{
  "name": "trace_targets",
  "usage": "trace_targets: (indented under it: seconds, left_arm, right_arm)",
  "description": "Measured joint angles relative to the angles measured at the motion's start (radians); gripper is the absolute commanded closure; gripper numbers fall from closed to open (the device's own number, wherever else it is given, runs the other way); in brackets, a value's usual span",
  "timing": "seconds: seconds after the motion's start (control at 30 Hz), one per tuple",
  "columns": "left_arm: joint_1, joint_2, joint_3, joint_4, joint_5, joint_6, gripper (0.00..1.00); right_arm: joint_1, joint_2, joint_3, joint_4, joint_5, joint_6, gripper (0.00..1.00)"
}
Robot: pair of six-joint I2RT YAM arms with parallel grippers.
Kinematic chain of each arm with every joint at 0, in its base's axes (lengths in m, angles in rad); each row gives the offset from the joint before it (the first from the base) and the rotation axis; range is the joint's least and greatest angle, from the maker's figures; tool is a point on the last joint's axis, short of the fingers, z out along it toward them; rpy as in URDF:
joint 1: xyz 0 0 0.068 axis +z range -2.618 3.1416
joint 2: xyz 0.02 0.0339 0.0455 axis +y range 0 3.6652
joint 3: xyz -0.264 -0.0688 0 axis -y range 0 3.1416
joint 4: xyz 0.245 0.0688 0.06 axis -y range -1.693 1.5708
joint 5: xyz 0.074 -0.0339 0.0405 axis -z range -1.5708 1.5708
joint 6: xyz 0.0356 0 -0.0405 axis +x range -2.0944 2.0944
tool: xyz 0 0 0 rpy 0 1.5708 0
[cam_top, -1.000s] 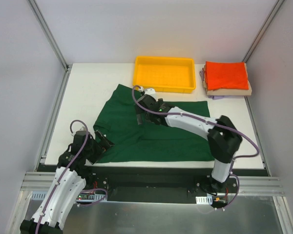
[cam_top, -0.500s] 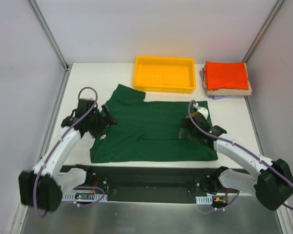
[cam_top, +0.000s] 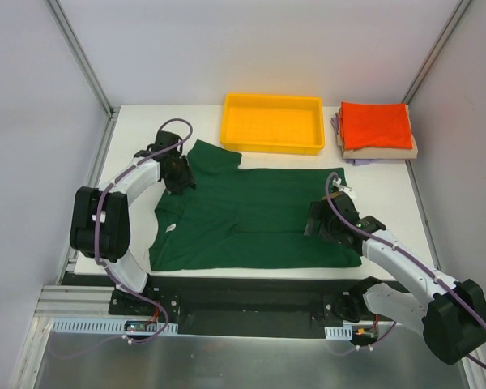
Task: Fold and stack the t-shirts
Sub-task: Fold the flattened tshirt in 1/3 of the way
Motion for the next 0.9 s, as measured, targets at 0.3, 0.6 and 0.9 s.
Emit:
trace_targets:
  seconds: [0.3, 0.6, 0.9]
  left_arm:
    - [0.000, 0.132, 0.026, 0.002, 0.000, 0.075, 0.70]
    - [0.000, 0.155, 0.032, 0.003, 0.012, 0.105, 0.91]
    - [0.000, 0.155, 0.032, 0.009, 0.053, 0.126, 1.00]
  right_arm:
    - [-0.007, 0.002, 0.000, 0.000, -0.026, 0.001, 0.04]
    - [-0.013, 0.002, 0.000, -0.005, -0.026, -0.002, 0.04]
    - [-0.021, 0.003, 0.000, -0.013, -0.025, -0.002, 0.04]
